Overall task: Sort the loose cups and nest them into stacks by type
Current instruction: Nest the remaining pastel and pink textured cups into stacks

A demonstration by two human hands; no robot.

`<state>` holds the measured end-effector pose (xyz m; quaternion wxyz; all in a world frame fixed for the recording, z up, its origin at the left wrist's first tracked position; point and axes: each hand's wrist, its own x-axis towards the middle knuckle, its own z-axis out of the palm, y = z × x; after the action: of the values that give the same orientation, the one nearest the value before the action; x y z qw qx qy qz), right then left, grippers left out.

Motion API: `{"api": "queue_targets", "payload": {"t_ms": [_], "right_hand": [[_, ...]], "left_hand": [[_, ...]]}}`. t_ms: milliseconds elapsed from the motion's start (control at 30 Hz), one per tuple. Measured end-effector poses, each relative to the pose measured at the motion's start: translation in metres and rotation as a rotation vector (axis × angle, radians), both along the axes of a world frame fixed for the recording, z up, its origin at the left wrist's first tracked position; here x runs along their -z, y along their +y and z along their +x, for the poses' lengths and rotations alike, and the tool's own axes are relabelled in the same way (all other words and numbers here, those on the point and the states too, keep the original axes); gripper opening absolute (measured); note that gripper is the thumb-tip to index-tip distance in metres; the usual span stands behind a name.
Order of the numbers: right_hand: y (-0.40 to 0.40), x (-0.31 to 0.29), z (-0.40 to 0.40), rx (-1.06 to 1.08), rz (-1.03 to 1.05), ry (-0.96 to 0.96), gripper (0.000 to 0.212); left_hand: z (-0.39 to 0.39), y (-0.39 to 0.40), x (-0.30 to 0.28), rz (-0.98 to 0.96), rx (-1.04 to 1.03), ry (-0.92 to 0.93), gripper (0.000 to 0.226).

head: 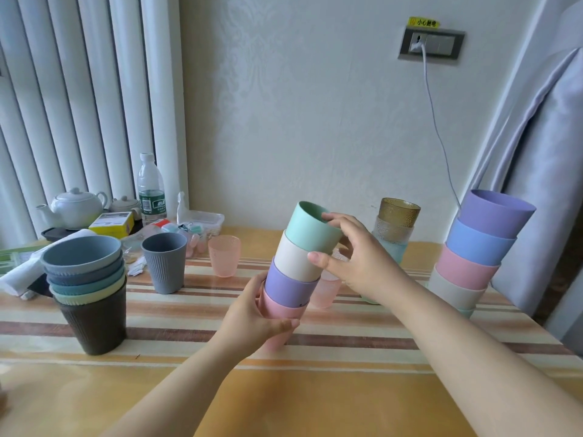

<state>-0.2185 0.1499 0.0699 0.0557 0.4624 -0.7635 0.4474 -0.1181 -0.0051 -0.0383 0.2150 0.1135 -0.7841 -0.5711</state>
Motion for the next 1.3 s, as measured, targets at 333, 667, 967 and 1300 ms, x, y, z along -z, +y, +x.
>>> {"api": "queue_targets", "payload": {"t_ms": [333, 667, 967, 1300], "right_hand": [[-0.014, 0.000, 0.001, -0.021, -0.078, -0.124, 0.080], [-0.034, 0.007, -0.019, -0.001, -0.081, -0.300, 0.089], [-0.012, 0.013, -0.032, 0.165, -0.234, -0.256, 0.076], [0.006, 0.080, -0.077, 0.373, 0.288, -0.280, 0.111]], "left_hand": [[-0.008, -0.002, -0.003, 0.042, 0.001, -0.001, 0.084], [-0.017, -0.011, 0.005, 0.089, 0.007, -0.013, 0.085], [-0.034, -0.030, 0.003, 0.137, -0.017, 0.039, 0.080], [-0.093, -0.042, -0.003, 0.193, -0.057, 0.076, 0.078]]}}
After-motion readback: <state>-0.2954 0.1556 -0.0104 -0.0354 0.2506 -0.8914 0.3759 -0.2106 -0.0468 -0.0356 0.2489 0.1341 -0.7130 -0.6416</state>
